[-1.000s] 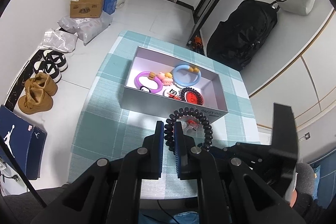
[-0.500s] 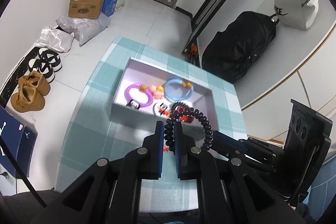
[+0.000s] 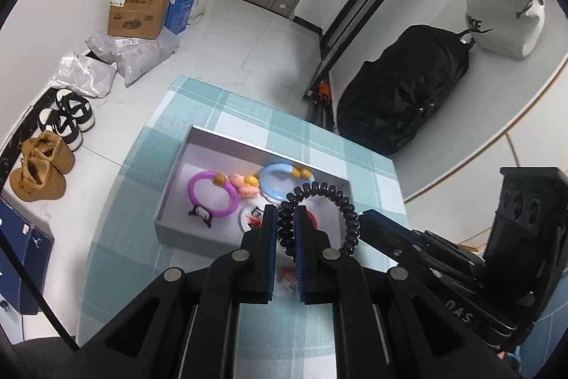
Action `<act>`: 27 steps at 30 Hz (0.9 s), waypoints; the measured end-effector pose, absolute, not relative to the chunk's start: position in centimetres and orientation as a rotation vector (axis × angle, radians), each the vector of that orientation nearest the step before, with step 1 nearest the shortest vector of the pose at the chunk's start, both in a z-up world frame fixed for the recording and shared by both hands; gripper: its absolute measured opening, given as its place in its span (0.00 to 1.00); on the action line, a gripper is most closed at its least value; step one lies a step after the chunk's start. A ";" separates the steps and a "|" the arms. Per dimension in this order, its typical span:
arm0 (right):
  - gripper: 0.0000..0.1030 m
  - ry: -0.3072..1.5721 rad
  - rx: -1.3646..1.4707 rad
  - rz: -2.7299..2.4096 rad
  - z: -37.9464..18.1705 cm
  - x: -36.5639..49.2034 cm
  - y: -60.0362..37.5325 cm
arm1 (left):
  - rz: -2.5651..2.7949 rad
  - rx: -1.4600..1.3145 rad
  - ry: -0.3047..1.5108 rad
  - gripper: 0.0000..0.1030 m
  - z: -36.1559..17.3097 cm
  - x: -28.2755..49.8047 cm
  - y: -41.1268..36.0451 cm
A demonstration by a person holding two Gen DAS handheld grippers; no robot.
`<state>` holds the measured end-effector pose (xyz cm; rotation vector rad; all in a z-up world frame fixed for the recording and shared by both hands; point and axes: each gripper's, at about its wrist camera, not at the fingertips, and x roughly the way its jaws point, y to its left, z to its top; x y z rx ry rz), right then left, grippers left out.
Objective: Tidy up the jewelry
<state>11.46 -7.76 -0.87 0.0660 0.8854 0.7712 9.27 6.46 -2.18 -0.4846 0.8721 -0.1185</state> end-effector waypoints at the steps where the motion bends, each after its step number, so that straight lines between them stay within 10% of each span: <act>1: 0.10 0.885 0.077 0.770 -0.9 11.8 -7.8 | -0.111 -0.478 0.870 0.05 -2.2 9.5 6.4; 27: 0.11 0.923 0.159 0.725 -2.2 14.7 -7.8 | -0.096 -0.514 0.951 0.05 -4.4 13.4 6.3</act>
